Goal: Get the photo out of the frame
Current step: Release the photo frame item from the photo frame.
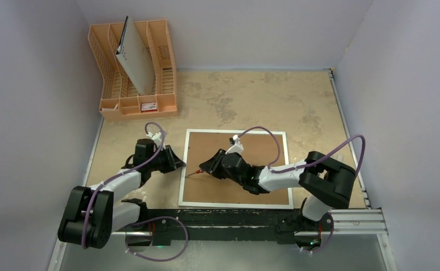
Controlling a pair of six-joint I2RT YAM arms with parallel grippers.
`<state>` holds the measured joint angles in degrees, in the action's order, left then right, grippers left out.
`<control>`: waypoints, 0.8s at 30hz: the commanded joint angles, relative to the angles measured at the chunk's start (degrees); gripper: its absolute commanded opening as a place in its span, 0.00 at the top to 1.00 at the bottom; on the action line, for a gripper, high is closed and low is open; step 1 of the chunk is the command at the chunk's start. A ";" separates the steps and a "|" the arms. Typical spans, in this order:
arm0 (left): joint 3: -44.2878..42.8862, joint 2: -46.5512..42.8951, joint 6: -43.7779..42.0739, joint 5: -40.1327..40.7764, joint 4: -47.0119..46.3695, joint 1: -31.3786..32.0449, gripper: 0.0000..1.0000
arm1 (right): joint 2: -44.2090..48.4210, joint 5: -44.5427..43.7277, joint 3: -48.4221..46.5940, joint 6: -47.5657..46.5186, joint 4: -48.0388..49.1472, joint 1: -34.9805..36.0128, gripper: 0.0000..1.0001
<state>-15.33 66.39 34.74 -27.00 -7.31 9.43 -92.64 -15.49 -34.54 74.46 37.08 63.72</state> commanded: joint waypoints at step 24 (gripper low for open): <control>3.68 -2.03 4.46 -3.04 -6.75 0.68 0.80 | -11.85 -21.21 -40.74 -10.04 -44.18 15.84 1.00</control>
<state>-12.29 64.75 37.50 -26.00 -12.10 9.39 -100.75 -37.69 -67.40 64.27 -5.89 76.95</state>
